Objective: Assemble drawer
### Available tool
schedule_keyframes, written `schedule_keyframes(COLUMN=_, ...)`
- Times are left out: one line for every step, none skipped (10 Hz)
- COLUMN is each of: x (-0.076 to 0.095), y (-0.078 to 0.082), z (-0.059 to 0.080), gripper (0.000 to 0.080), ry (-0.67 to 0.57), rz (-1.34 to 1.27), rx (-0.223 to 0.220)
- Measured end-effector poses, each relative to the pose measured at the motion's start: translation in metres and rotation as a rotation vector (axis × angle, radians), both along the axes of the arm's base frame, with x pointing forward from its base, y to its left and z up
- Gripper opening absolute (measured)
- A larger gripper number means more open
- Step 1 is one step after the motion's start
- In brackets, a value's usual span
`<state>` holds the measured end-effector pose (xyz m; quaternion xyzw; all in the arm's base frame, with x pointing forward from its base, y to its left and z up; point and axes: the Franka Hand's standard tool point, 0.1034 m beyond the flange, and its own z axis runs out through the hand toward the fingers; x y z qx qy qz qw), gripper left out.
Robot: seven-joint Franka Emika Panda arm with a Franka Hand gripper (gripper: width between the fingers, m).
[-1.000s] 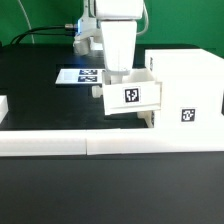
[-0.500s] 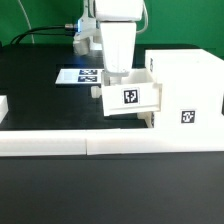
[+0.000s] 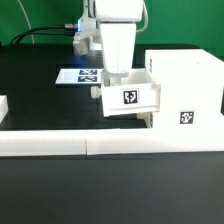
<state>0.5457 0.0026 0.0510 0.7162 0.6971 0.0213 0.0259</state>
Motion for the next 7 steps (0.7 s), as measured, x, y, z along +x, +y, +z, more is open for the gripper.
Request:
schedule_keyframes(x=0.0006, y=0.0026, z=0.0005, gripper=0.0044, ry=0.004, rz=-0.013, rx=0.0)
schedule_keyframes(x=0.0017, y=0.005, z=0.0008, gripper=0.0044, ry=0.013, rz=-0.029, rx=-0.001)
schedule_keyframes(x=0.0014, y=0.0076, z=0.0005, gripper=0.0044, ry=0.023, rz=-0.053, rx=-0.002)
schedule_keyframes(x=0.0008, y=0.0079, z=0.0003, gripper=0.0044, ry=0.025, rz=-0.064, rx=-0.002)
schedule_keyframes(x=0.0007, y=0.0074, z=0.0002, gripper=0.0044, ry=0.025, rz=-0.064, rx=-0.002)
schedule_keyframes(x=0.0007, y=0.0074, z=0.0002, gripper=0.0044, ry=0.025, rz=-0.065, rx=-0.002)
schedule_keyframes(x=-0.0006, y=0.0066, z=-0.0002, gripper=0.0044, ry=0.036, rz=-0.065, rx=-0.004)
